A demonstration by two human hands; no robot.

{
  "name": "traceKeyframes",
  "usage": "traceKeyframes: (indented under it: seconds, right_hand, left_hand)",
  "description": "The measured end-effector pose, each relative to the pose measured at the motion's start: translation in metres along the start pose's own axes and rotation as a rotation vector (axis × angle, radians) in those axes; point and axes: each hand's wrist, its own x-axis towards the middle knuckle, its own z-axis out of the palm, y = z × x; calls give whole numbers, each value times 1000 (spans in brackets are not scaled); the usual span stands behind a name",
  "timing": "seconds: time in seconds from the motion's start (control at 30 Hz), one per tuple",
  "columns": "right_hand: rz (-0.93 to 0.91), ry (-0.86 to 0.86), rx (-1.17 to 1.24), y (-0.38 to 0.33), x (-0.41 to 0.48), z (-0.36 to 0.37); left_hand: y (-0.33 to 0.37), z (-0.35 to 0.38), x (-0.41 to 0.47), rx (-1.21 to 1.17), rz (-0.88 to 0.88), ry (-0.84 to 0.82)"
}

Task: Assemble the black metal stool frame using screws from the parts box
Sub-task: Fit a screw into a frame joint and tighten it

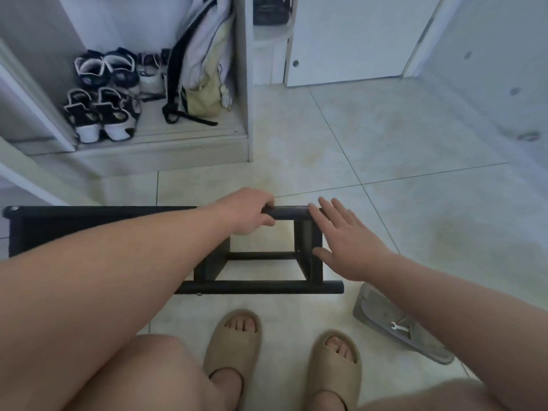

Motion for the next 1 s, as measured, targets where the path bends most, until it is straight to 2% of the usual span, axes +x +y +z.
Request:
traceKeyframes:
  seconds: [0.2,0.5,0.73,0.87,1.0]
  right_hand:
    - [58,-88,58,-1,6,7]
    - [146,43,158,1,80,27]
    - [135,61,210,14,137,29]
    - [87,51,242,8,144,20]
    - [75,29,220,2,121,16]
  left_hand:
    - [1,16,11,105,-37,-23]
    - [-23,34,60,284,-155,201]
    - [-42,39,91,288,-198,346]
    - [-52,36,85,306,-274,368]
    - [-41,35,73,301,-382,315]
